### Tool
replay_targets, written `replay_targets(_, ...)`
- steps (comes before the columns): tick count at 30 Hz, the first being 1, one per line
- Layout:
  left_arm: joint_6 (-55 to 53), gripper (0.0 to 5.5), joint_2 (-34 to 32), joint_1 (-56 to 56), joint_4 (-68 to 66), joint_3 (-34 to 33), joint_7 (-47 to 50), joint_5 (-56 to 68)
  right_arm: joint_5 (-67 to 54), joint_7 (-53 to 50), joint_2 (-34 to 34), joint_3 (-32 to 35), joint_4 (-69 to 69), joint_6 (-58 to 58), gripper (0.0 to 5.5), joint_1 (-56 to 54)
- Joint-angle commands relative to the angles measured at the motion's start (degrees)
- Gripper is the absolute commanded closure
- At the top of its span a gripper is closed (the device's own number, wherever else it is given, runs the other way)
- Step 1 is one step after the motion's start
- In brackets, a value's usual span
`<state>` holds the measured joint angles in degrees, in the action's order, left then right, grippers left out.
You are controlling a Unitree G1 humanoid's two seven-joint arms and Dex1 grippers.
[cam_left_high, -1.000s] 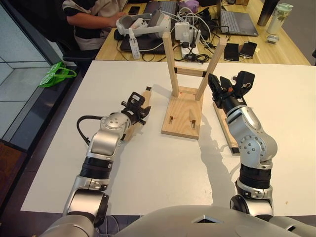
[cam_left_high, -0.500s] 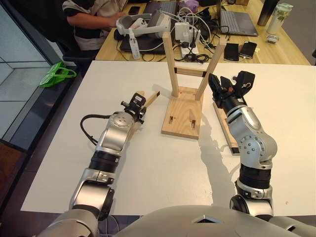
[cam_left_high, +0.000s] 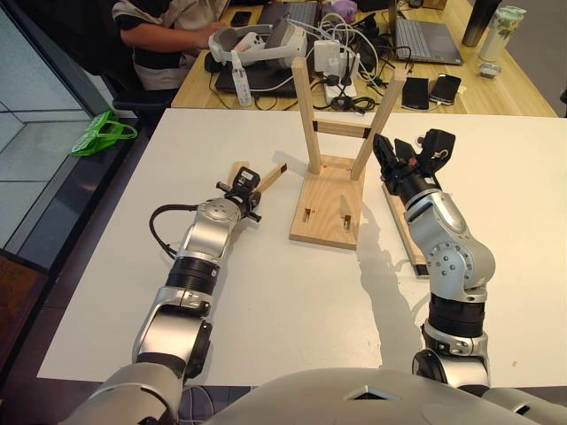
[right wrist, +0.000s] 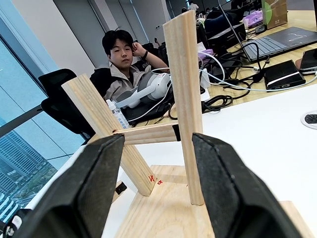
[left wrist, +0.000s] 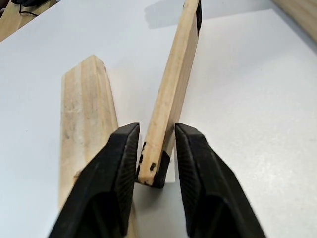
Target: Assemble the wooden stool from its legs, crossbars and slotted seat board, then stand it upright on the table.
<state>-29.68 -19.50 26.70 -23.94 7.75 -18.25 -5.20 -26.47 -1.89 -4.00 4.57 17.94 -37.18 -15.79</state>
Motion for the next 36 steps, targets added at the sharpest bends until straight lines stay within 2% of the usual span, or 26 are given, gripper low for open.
replay_targets(1, -0.21, 4.74, 0.21, 0.69, 2.3, -0.93, -2.56, 1.73, 0.65, -0.35, -0.17, -0.13, -0.27, 0.43, 2.98, -0.78)
replay_targets(4, -0.97, 5.11, -0.22, 0.17, 3.62, -1.4, -4.4, 2.89, 0.86, -0.33, -0.31, -0.13, -0.41, 0.59, 2.98, -0.82)
replay_targets(11, -4.98, 5.11, -3.51, -1.58, 12.74, -4.24, -7.63, 5.15, 1.61, -0.08, -0.21, -0.46, -0.08, 0.97, 2.98, -0.58)
replay_targets(16, -14.17, 5.11, -12.82, -1.05, 32.92, -11.92, -15.89, 12.84, 5.17, 5.26, 6.94, -2.49, 2.06, 3.07, 2.98, -2.79)
replay_targets(18, -17.85, 5.11, -17.17, 2.75, 38.78, -15.37, -19.58, 17.3, 5.67, 8.74, 11.59, -1.23, 2.7, 4.27, 2.98, -7.71)
replay_targets(21, -21.11, 5.11, -21.62, 6.57, 48.33, -13.93, -25.89, 23.65, 4.99, 14.26, 16.4, -1.57, 2.81, 5.03, 2.98, -19.4)
replay_targets(24, -23.06, 5.11, -20.87, 8.01, 54.23, -9.06, -27.01, 26.85, 4.6, 17.06, 15.56, -5.01, 3.45, 5.22, 2.98, -26.0)
replay_targets(28, -22.87, 5.11, -16.96, 10.2, 55.03, -3.37, -24.38, 26.99, 6.12, 17.33, 11.62, -10.72, 2.78, 6.53, 2.98, -27.03)
replay_targets(31, -23.43, 5.11, -14.89, 12.49, 55.07, -4.07, -22.82, 28.69, 9.37, 17.95, 12.24, -14.36, 1.9, 7.67, 2.98, -22.8)
replay_targets(36, -26.24, 5.11, -14.03, 13.97, 57.4, -7.91, -21.85, 34.35, 12.45, 17.58, 13.24, -15.05, 0.79, 8.03, 2.98, -18.88)
